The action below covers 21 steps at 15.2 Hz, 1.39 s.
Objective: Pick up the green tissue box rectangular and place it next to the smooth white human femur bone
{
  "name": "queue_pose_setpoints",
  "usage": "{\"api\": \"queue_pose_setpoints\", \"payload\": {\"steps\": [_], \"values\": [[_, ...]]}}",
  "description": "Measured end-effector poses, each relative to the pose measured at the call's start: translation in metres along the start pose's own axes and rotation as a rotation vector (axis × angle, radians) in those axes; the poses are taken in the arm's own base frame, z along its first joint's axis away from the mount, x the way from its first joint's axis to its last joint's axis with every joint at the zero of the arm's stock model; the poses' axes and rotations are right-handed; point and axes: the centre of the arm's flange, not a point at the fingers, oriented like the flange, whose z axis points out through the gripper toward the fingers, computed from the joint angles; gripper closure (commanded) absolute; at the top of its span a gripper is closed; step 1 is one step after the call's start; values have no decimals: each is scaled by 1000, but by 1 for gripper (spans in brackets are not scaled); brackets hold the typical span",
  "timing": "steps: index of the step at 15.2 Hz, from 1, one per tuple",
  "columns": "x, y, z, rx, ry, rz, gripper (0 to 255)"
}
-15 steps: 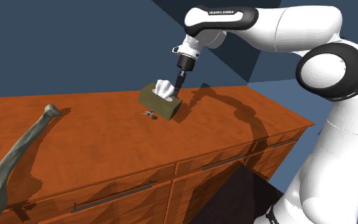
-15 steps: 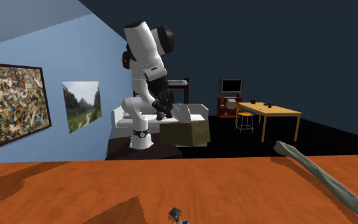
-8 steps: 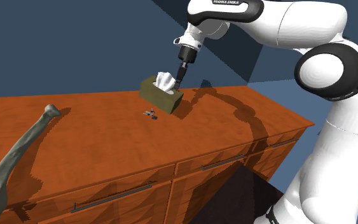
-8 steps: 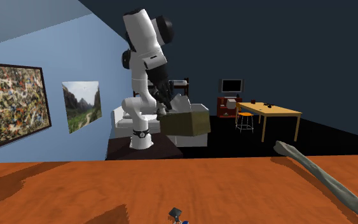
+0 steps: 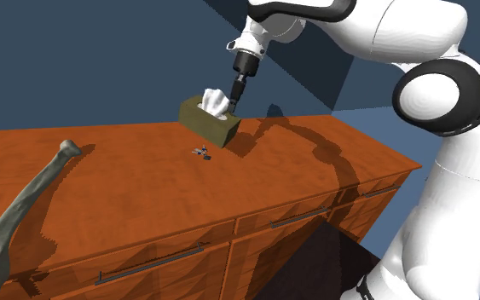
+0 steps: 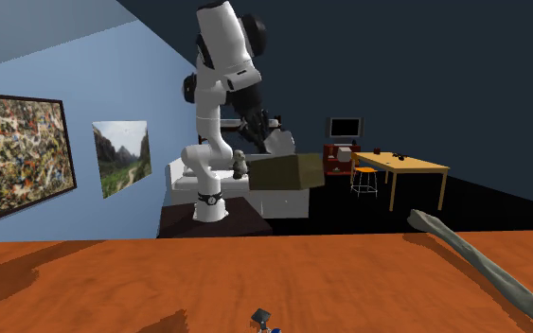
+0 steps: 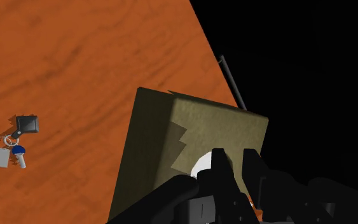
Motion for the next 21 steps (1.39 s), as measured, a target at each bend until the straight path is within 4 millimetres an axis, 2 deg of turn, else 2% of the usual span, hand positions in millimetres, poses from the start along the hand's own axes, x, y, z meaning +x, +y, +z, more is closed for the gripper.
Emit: {"api": "queue_pose_setpoints", "payload": {"steps": [6, 11, 17, 18, 21], "values": [[51, -45, 25, 0, 0, -1, 255], [94, -95, 47, 0, -1, -1, 255], [147, -144, 78, 0, -1, -1, 255], [154, -150, 83, 0, 0, -1, 255], [155, -148, 99, 0, -1, 0, 255]]}}
